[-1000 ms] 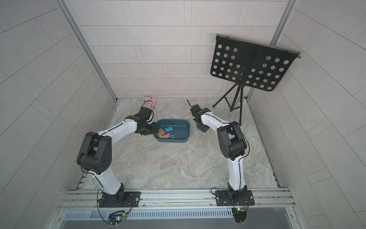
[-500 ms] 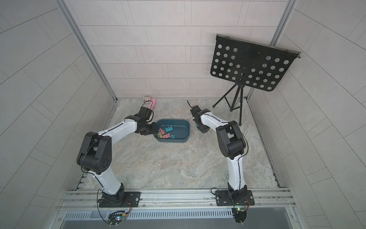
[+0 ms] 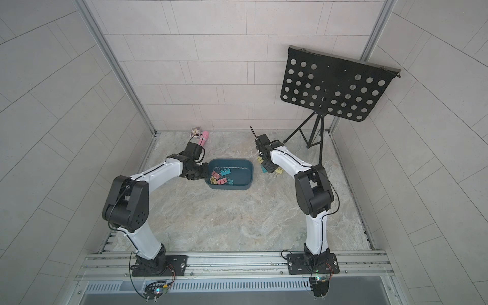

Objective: Take out the binder clips from the storage box
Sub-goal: Place the binder clip at the center of the board, then pick up the binder clip from the storage box.

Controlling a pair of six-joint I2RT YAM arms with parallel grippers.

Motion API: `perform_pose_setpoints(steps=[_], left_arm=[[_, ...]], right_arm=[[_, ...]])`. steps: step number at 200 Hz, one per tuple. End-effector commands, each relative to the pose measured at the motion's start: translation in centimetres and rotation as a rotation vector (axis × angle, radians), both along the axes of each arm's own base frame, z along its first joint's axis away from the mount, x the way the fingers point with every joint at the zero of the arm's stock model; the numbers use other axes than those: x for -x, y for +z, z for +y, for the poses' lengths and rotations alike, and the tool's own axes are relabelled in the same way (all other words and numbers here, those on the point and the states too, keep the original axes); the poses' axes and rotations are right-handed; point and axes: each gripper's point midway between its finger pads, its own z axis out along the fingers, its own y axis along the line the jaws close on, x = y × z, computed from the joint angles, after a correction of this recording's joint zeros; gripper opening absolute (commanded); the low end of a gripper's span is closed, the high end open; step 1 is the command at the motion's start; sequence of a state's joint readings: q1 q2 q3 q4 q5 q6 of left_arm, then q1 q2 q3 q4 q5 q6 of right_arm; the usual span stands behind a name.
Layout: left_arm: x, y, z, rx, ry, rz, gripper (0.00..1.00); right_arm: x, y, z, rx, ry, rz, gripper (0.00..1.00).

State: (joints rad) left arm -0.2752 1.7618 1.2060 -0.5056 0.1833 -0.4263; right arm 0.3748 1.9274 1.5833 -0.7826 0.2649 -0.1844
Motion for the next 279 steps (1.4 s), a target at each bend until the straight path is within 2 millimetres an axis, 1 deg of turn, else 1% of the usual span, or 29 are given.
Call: perform_pose_setpoints(steps=[1, 33, 40, 63, 89, 123, 160, 195, 217, 250, 279], left_arm=[[0.0, 0.0, 0.3, -0.006, -0.002, 0.001, 0.24], [0.0, -0.1, 0.1, 0.006, -0.001, 0.004, 0.24], [0.0, -0.2, 0.0, 0.008, -0.001, 0.006, 0.24], [0.1, -0.2, 0.1, 0.005, 0.0, 0.006, 0.24], [0.0, -0.1, 0.1, 0.007, 0.001, 0.004, 0.24], [0.2, -0.3, 0.2, 0.005, 0.004, 0.008, 0.24], [0.3, -0.4, 0.2, 0.005, 0.004, 0.01, 0.24], [0.2, -0.3, 0.2, 0.006, 0.004, 0.008, 0.24], [0.3, -0.2, 0.2, 0.006, 0.001, 0.008, 0.24], [0.3, -0.2, 0.1, 0.006, -0.001, 0.005, 0.24], [0.3, -0.3, 0.1, 0.01, 0.001, 0.008, 0.24]], right_arm=[[0.6, 4.4, 2.8, -0.198, 0.038, -0.061, 0.49], [1.1, 6.4, 9.6, -0.579, 0.17, -0.067, 0.5], [1.1, 6.6, 10.9, -0.638, 0.195, -0.075, 0.5], [0.9, 7.0, 14.3, -0.759, 0.249, -0.069, 0.5], [0.8, 6.5, 17.8, -0.849, 0.295, -0.013, 0.49], [0.6, 4.6, 21.4, -0.947, 0.289, 0.064, 0.48], [0.4, 1.9, 23.4, -0.95, 0.249, 0.137, 0.48], [0.1, 0.0, 24.2, -0.901, 0.24, 0.158, 0.48], [-0.1, -1.1, 24.2, -0.822, 0.26, 0.15, 0.48], [-0.2, -2.3, 24.0, -0.695, 0.314, 0.13, 0.48], [0.0, -2.6, 24.5, -0.617, 0.367, 0.111, 0.49]])
